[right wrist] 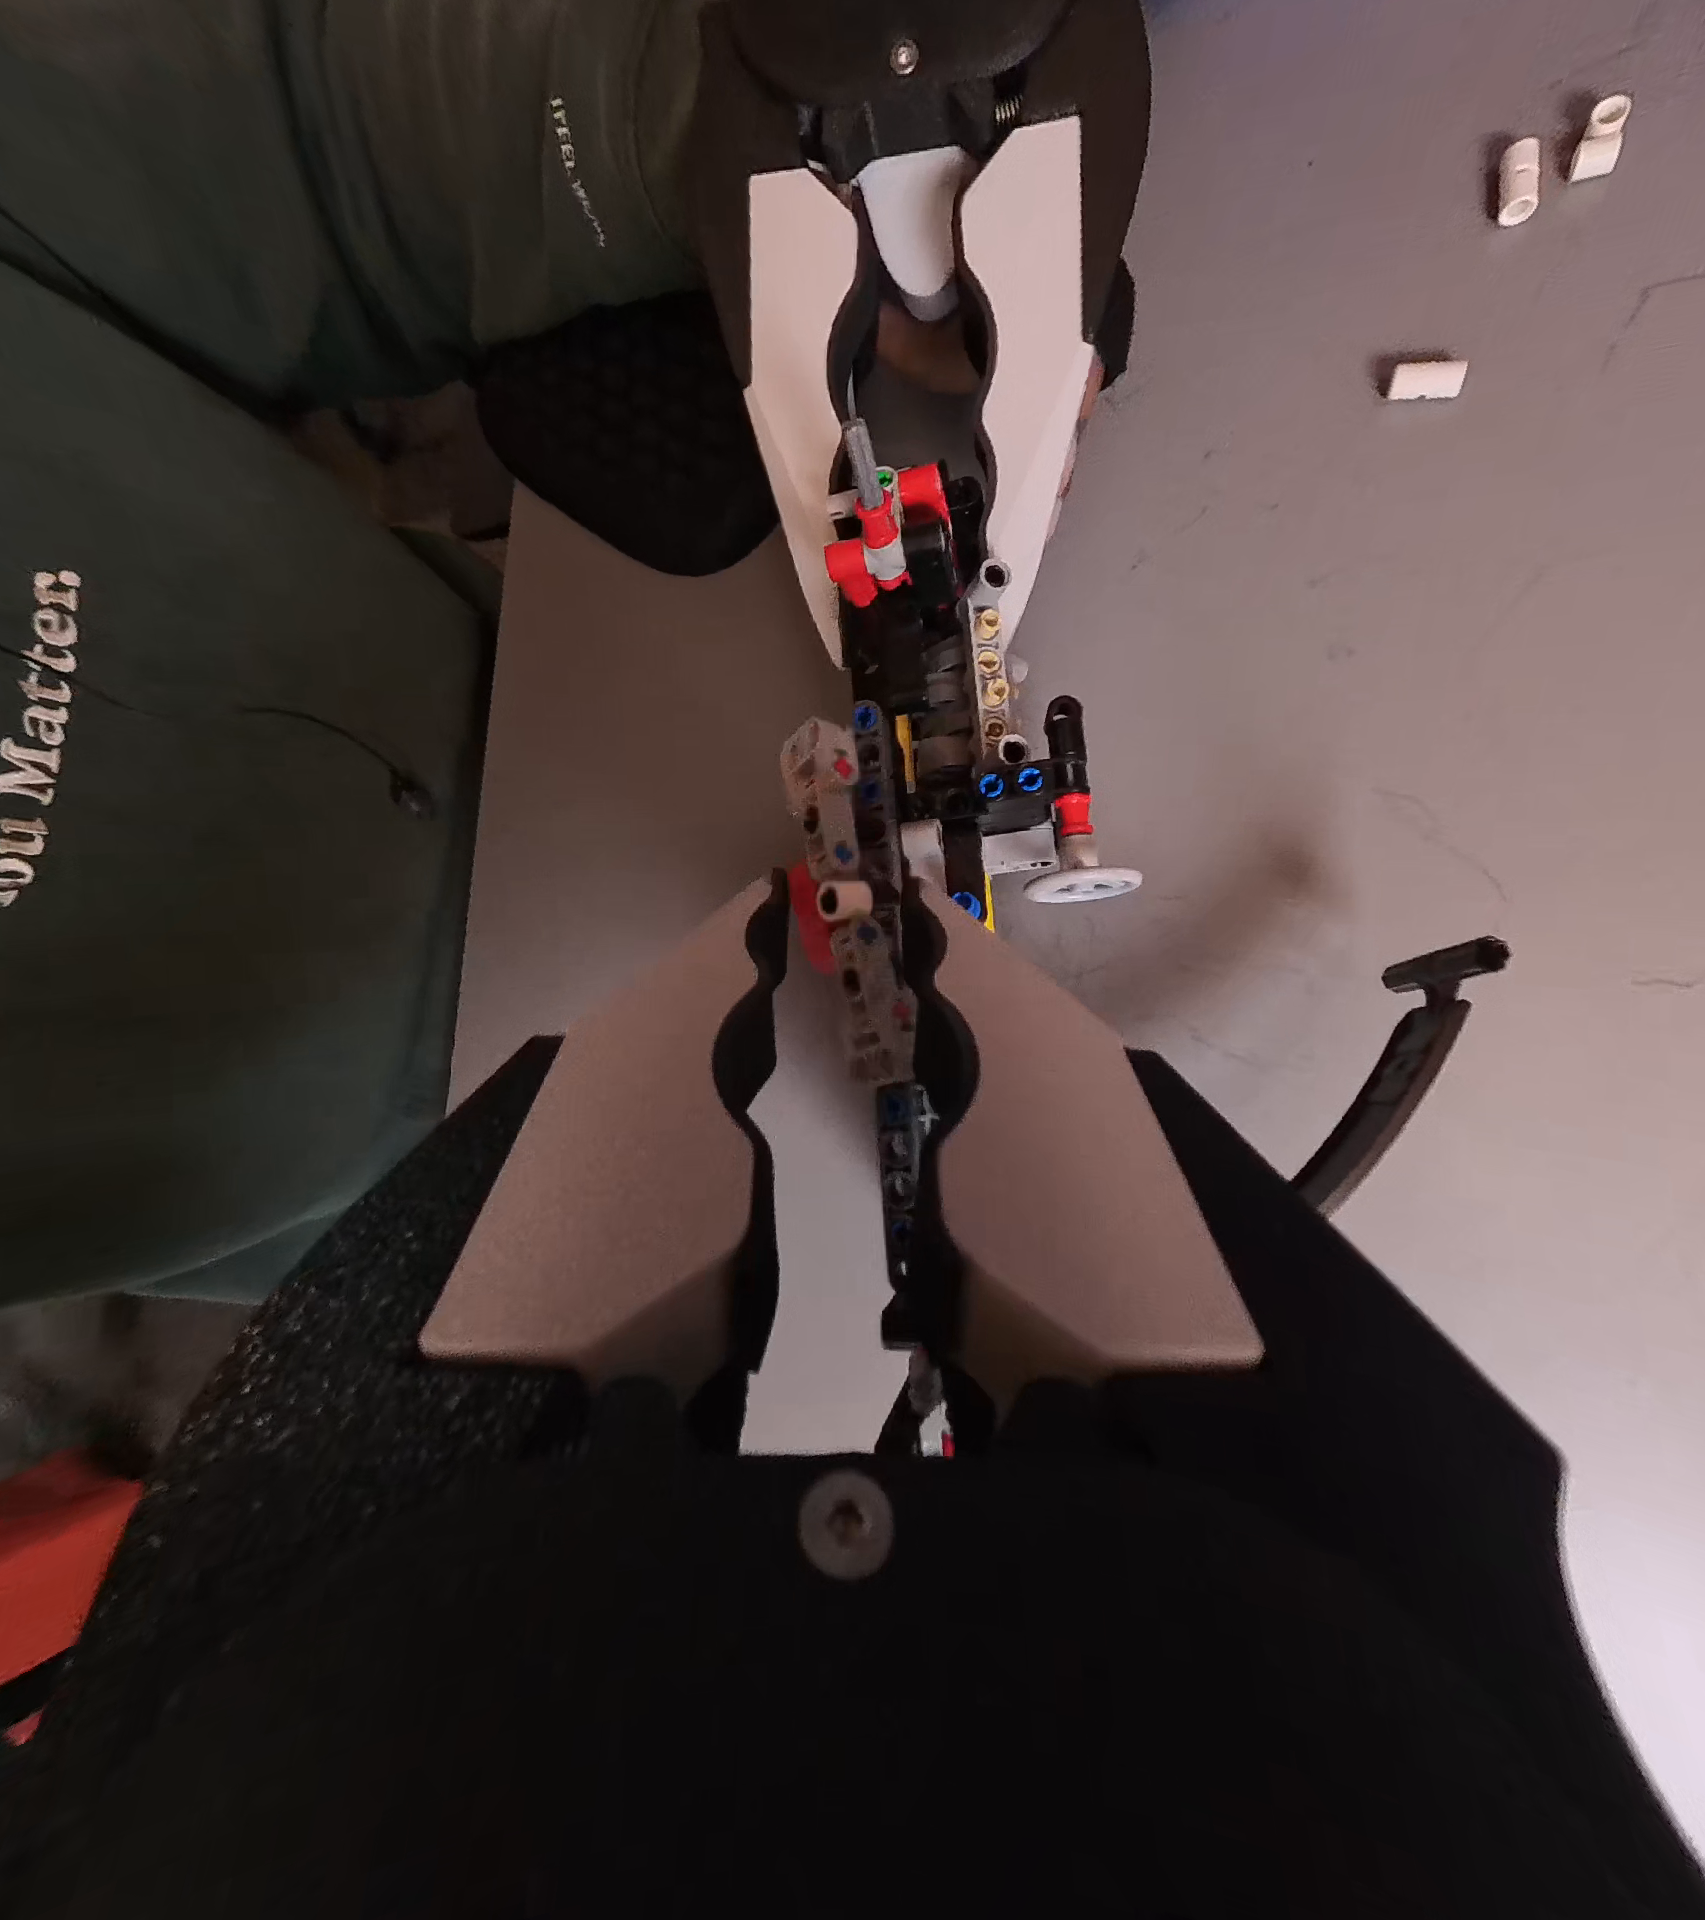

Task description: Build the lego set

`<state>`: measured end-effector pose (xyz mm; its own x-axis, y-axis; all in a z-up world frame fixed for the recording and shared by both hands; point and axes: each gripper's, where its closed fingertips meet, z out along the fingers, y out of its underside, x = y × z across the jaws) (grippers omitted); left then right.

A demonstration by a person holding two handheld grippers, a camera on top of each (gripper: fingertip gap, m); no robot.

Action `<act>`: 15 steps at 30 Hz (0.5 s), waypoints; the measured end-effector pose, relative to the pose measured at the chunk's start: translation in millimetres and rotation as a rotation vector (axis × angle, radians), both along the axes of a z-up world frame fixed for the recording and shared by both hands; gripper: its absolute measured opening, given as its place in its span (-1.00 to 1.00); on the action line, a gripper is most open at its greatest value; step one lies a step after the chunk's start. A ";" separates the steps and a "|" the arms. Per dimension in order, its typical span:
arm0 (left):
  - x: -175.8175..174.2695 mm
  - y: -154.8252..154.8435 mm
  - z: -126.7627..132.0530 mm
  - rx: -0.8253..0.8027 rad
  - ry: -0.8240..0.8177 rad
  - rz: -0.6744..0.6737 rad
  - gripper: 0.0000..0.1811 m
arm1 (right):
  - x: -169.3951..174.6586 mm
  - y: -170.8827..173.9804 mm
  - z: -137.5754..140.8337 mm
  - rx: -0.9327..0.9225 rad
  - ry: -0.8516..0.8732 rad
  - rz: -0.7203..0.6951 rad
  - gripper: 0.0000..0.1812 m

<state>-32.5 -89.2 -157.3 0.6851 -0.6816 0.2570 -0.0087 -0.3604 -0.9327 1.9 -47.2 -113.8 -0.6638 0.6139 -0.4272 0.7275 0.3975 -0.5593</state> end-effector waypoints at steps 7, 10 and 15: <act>-0.2 0.2 0.1 0.002 -0.001 0.002 -0.65 | 2.9 6.1 2.7 0.042 0.050 -0.020 -0.78; -0.2 -0.4 0.0 0.005 0.006 0.003 -0.65 | -1.0 3.5 17.3 0.087 0.205 -0.054 -0.80; 0.6 -0.8 0.4 0.026 0.032 0.012 -0.65 | 40.0 -26.1 12.3 0.254 0.424 0.027 -0.81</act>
<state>-31.9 -90.0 -156.9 0.7006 -0.6796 0.2174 -0.0345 -0.3366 -0.9410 41.9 -73.3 -101.5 -0.7639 0.6438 0.0452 0.4441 0.5751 -0.6871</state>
